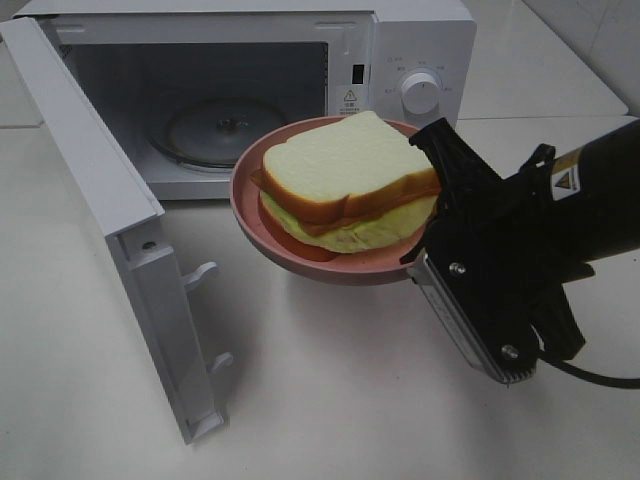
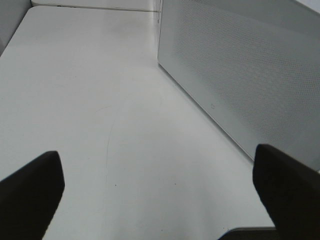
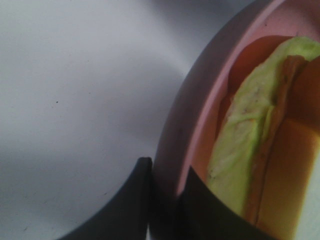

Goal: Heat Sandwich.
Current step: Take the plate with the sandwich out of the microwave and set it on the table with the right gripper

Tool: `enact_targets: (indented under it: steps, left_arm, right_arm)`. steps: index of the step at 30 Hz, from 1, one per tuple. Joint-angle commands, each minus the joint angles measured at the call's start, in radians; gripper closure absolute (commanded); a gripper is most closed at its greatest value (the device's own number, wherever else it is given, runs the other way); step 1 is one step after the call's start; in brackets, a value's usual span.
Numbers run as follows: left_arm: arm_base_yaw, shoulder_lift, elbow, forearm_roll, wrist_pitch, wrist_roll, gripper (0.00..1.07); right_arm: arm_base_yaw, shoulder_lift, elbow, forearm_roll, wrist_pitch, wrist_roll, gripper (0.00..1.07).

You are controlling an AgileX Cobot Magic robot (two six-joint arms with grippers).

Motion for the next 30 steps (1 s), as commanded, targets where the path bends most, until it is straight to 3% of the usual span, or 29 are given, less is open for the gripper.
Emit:
enact_targets:
  steps: [1, 18, 30]
  left_arm:
    - [0.004, -0.017, 0.002, 0.000, -0.005, 0.000, 0.10]
    - [0.004, -0.017, 0.002, 0.000, -0.005, 0.000, 0.10]
    - [0.004, -0.017, 0.002, 0.000, -0.005, 0.000, 0.10]
  right_arm:
    - [-0.002, -0.064, 0.029, -0.013, -0.020, 0.026, 1.07]
    - [-0.002, -0.324, 0.178, -0.327, 0.133, 0.392, 1.07]
    - [-0.002, -0.364, 0.254, -0.567, 0.130, 0.701, 1.07]
